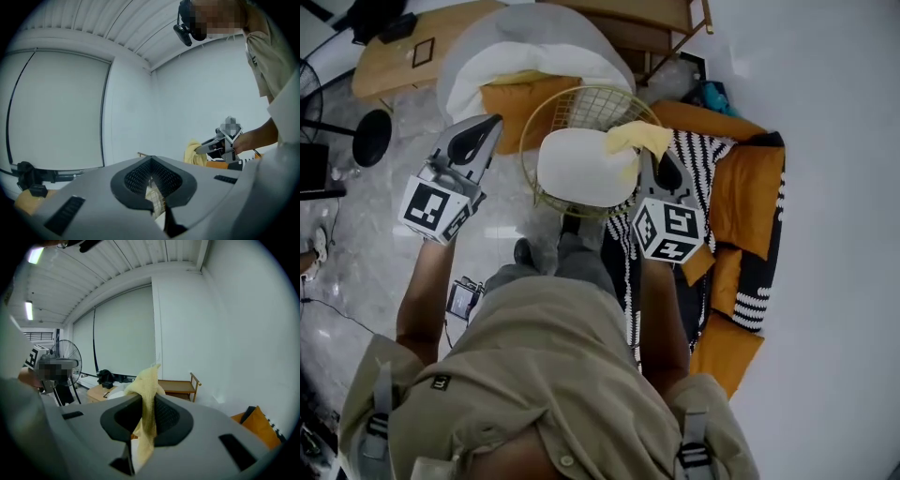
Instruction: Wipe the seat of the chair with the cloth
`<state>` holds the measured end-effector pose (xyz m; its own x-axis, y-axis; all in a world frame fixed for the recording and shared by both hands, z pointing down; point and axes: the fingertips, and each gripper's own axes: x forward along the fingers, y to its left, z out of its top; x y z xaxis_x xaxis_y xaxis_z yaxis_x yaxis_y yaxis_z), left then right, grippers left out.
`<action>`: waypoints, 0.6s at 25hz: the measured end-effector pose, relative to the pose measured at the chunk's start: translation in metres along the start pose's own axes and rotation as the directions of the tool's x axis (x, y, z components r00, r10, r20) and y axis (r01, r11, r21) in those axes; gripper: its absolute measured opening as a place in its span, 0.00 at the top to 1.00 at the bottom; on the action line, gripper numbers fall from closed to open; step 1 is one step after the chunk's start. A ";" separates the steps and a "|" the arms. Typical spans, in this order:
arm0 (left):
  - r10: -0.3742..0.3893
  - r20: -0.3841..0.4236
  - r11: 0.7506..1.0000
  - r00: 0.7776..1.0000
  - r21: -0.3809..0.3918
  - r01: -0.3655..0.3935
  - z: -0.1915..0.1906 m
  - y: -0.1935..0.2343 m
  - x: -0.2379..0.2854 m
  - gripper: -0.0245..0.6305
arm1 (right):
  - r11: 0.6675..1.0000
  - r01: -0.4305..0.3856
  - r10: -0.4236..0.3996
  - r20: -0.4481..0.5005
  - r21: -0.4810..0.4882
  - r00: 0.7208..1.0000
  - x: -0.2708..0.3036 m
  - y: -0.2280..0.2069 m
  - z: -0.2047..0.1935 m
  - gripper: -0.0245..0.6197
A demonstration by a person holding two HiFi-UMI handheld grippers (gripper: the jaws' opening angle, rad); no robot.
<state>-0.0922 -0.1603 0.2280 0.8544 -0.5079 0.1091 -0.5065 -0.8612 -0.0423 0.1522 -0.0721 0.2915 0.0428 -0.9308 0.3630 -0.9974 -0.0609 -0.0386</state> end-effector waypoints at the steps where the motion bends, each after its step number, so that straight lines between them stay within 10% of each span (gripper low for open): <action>1: 0.009 -0.016 1.000 1.000 -0.008 -0.010 -0.007 0.003 0.006 0.94 | 1.000 -0.003 0.003 -0.013 0.002 1.000 0.012 -0.007 -0.005 0.86; 15: 0.149 -0.236 0.972 0.960 -0.145 -0.186 -0.165 0.054 0.056 0.94 | 1.000 -0.009 0.005 -0.258 -0.013 0.966 0.202 -0.051 -0.187 0.86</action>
<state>-0.0908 -0.2325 0.3960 0.7179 -0.6113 0.3331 -0.6680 -0.7396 0.0823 0.2013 -0.1895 0.5409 0.0212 -0.8066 0.5907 -0.9984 -0.0483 -0.0301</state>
